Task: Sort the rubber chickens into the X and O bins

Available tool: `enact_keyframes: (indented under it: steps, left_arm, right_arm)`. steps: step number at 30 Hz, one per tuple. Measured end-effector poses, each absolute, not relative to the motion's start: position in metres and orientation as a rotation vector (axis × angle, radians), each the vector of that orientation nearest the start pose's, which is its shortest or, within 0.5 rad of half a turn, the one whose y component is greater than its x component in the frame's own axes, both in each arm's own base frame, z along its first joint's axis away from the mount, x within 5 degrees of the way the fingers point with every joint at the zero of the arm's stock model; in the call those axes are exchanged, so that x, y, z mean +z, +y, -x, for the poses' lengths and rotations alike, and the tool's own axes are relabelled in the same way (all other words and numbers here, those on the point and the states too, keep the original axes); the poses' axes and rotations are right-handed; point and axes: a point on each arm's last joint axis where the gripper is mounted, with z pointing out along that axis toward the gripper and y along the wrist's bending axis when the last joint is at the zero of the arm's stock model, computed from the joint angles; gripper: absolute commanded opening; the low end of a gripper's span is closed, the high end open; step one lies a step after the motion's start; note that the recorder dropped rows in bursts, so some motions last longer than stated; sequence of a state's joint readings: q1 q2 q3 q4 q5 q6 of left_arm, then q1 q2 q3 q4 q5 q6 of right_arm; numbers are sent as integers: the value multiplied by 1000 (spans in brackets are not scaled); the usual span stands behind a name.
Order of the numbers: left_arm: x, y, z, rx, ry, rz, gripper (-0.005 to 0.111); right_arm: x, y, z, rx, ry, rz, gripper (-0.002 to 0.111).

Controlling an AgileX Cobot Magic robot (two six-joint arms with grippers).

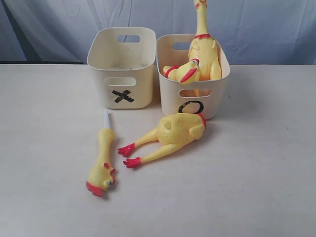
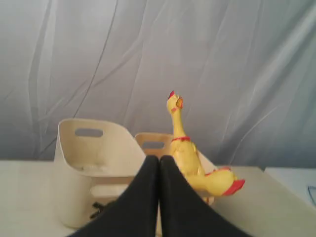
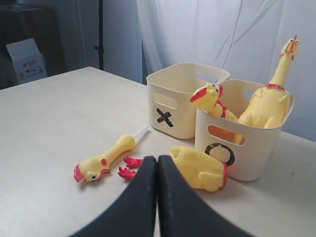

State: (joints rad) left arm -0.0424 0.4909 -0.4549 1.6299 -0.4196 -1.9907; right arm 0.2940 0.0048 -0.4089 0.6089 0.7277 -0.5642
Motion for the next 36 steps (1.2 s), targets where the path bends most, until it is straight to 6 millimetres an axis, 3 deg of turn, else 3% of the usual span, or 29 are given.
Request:
enact_keyframes:
  steps: [11, 21, 25, 30, 36]
  left_arm:
    - [304, -51, -148, -721, 1863, -113, 0]
    - [304, -51, -153, -718, 1875, -109, 0]
    - [307, -38, -161, -569, 1836, 8, 0]
    - [310, -13, -168, -258, 1764, 125, 0]
    - [293, -13, -186, -168, 1860, 47, 0]
  right_arm:
    - [289, 37, -1, 489, 1614, 606, 0]
    - [289, 37, -1, 489, 1614, 606, 0]
    - [289, 37, -1, 489, 1614, 606, 0]
    - [289, 37, -1, 487, 1613, 608, 0]
    - [289, 37, -1, 488, 1613, 607, 0]
